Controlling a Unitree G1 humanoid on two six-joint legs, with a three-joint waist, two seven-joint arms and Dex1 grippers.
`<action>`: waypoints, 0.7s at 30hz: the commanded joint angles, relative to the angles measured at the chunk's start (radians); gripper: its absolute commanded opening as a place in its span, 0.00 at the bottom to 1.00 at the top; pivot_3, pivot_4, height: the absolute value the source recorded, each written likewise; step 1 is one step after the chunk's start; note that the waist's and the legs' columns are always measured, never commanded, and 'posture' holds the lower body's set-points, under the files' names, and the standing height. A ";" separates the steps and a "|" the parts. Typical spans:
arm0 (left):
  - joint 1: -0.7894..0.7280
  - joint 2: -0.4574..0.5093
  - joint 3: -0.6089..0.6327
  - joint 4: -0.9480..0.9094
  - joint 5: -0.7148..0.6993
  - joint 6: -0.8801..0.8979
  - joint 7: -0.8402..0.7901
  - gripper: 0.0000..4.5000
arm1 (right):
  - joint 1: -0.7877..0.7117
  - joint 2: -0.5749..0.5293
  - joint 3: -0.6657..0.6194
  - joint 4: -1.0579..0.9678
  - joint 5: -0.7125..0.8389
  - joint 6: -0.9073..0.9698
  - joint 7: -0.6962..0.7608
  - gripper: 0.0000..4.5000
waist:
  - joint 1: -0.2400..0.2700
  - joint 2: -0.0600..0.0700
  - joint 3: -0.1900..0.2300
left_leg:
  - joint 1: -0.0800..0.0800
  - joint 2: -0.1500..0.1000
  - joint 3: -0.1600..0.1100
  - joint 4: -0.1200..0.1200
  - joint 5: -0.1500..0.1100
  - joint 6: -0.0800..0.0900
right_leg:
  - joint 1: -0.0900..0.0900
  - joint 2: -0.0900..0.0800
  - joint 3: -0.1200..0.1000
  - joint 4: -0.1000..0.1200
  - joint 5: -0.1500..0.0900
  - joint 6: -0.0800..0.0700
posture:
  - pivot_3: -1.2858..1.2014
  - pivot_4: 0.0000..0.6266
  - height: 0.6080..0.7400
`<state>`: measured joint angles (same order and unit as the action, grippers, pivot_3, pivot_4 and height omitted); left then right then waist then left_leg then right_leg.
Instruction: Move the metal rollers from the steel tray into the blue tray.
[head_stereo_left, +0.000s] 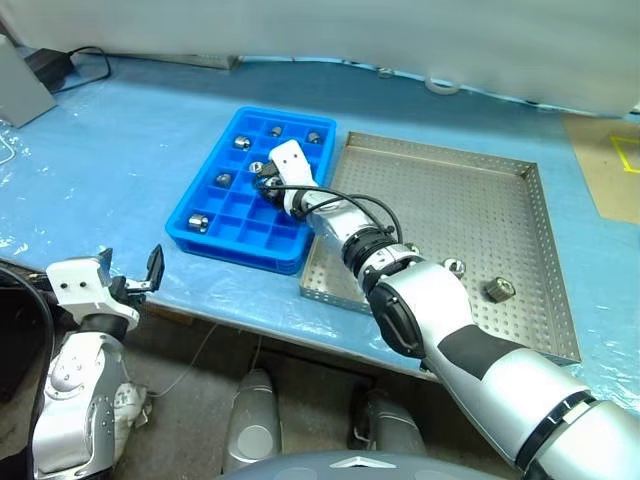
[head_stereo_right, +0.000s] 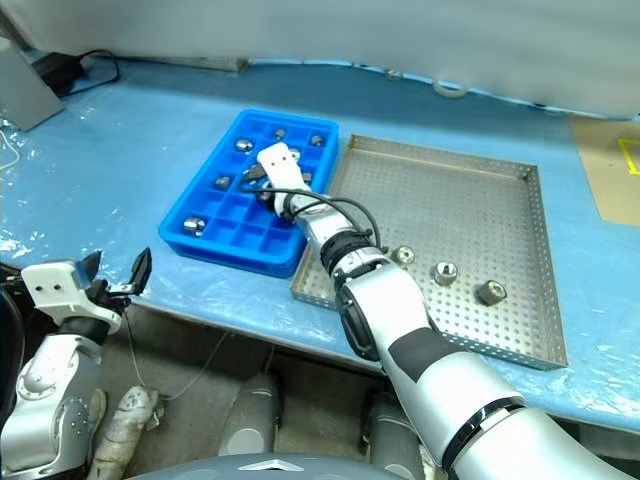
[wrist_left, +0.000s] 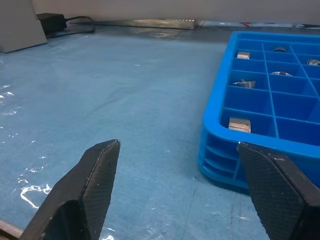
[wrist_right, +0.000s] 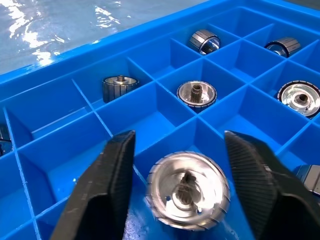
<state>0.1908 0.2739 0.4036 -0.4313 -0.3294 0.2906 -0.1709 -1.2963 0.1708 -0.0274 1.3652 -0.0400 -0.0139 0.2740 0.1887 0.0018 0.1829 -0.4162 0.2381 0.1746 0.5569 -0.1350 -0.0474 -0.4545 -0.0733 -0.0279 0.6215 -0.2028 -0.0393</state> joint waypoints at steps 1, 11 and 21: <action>-0.022 0.015 -0.002 -0.003 -0.001 -0.004 -0.009 0.90 | -0.094 0.166 -0.006 -0.014 -0.005 -0.028 0.000 0.89 | -0.002 0.000 0.000 | 0.000 0.000 0.000 0.000 0.000 0.000 | 0.000 0.000 0.000 0.000 0.000 0.000 | 0.68 0.24 1.00; -0.335 0.083 -0.160 0.239 -0.006 -0.008 -0.186 0.90 | 0.018 -0.078 -0.140 -0.044 0.102 -0.044 0.152 0.89 | -0.016 0.000 0.000 | 0.000 0.000 0.000 0.007 0.001 -0.001 | 0.001 0.000 0.001 0.007 0.001 0.000 | 0.57 0.24 1.00; -0.541 0.090 -0.272 0.492 0.038 -0.091 -0.318 0.90 | 0.146 -0.197 -0.152 -0.126 0.130 -0.046 0.312 0.69 | -0.121 -0.002 -0.001 | 0.000 0.000 0.000 0.017 0.002 -0.002 | 0.000 0.000 0.003 0.017 0.000 0.000 | 0.50 0.24 1.00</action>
<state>-0.3479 0.3599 0.1293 0.0686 -0.2998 0.2327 -0.4776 -1.1388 -0.0556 -0.1966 1.2921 0.0790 -0.0442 0.5382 0.0682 0.0002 0.1819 -0.4163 0.2384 0.1749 0.5741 -0.1334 -0.0490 -0.4556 -0.0732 -0.0246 0.6394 -0.2029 -0.0405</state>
